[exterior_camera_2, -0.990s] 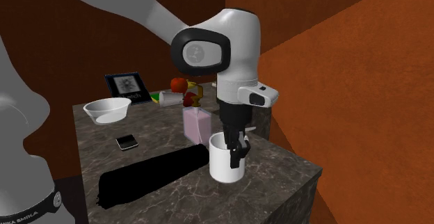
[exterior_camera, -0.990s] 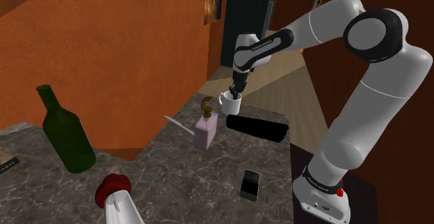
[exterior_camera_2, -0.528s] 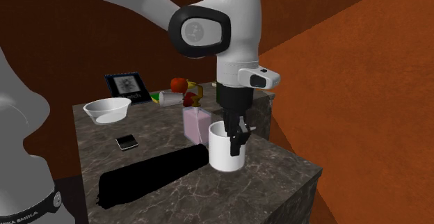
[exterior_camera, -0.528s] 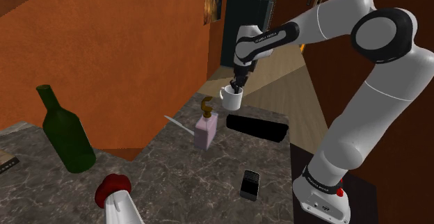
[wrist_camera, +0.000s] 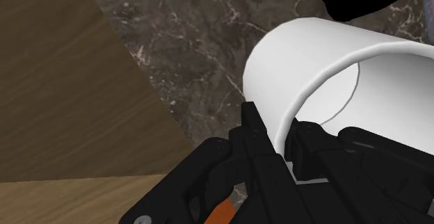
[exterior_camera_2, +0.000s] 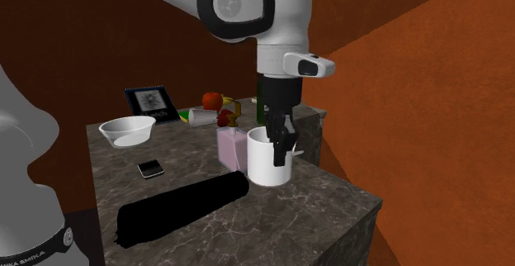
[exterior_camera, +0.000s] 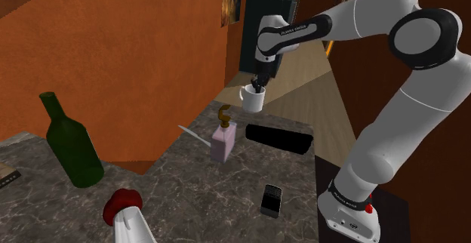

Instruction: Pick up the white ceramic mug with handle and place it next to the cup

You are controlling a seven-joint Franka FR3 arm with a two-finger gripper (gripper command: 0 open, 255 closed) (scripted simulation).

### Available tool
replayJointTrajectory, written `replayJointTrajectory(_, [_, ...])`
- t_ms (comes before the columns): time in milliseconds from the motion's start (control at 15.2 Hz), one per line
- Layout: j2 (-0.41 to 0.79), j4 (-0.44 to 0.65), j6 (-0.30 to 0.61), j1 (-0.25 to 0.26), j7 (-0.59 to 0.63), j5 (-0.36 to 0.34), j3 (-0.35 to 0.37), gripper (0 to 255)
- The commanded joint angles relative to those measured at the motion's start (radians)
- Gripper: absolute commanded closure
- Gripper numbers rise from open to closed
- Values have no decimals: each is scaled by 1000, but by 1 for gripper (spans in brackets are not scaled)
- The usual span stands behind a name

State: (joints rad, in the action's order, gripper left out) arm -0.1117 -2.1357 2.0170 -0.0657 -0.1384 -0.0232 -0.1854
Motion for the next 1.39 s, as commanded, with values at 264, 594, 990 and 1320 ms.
replayJointTrajectory(264, [-19, 61, -79, 1, 2, -3, 2, 255])
replayJointTrajectory(594, [-30, 117, -146, 1, 3, -4, 4, 255])
replayJointTrajectory(990, [-116, 49, -165, 37, 96, -6, 59, 255])
replayJointTrajectory(1320, [-201, -36, -166, 82, 211, 8, 134, 255])
